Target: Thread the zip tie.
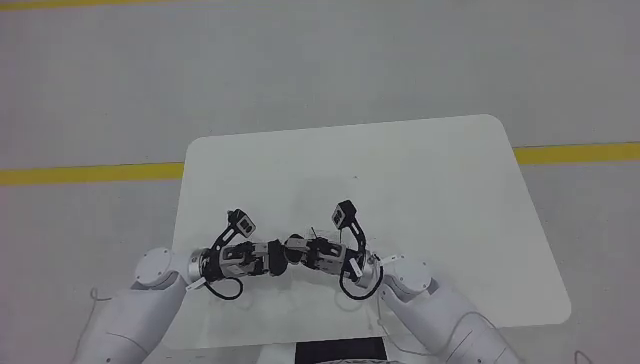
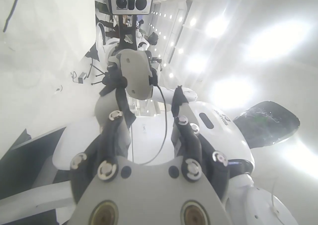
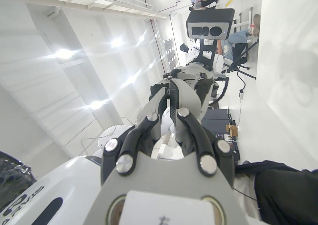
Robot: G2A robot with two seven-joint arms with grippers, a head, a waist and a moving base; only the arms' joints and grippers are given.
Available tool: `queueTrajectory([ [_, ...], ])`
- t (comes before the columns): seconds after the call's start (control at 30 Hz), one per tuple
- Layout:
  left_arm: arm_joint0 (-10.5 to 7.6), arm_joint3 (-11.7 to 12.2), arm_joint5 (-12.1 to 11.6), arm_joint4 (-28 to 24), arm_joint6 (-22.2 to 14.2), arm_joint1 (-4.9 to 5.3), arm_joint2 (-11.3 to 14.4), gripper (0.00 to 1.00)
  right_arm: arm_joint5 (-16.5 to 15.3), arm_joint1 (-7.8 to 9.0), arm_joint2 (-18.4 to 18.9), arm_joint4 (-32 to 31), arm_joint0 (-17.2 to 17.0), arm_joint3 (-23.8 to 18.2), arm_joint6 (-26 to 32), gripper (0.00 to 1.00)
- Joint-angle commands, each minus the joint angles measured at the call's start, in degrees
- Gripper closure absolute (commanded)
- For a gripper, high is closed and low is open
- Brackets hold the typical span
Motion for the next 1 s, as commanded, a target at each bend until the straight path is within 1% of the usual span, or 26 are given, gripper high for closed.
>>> queueTrajectory([
  [0.0,-0.05,0.06,0.09,0.08,0.04,0.02,0.05,0.79,0.17,0.19,0.45,-0.61,-0.19,-0.34,0.08,1.0],
  [0.23,-0.04,0.07,0.2,0.31,0.15,0.09,0.18,0.86,1.14,0.91,1.85,-3.0,-0.79,-1.53,1.14,1.0],
  [0.53,0.02,-0.01,0.27,0.45,0.27,0.19,0.3,0.86,1.77,1.55,2.65,-3.72,-1.35,-2.78,3.72,1.0],
  [0.7,-0.06,-0.04,0.34,0.49,0.25,0.22,0.43,0.87,2.78,1.75,2.45,-3.82,-1.2,-2.85,5.26,1.0],
  [0.8,-0.17,-0.01,0.39,0.61,0.25,0.24,0.52,0.89,3.31,1.76,2.1,-3.98,-0.96,-2.63,5.43,1.0],
  [0.83,-0.2,0.0,0.41,0.63,0.25,0.25,0.54,0.91,3.44,1.75,1.99,-4.01,-0.86,-2.55,5.45,1.0],
  [0.97,-0.31,0.03,0.52,0.72,0.22,0.28,0.65,0.91,3.74,1.71,1.54,-4.2,-0.47,-2.26,5.19,1.0],
])
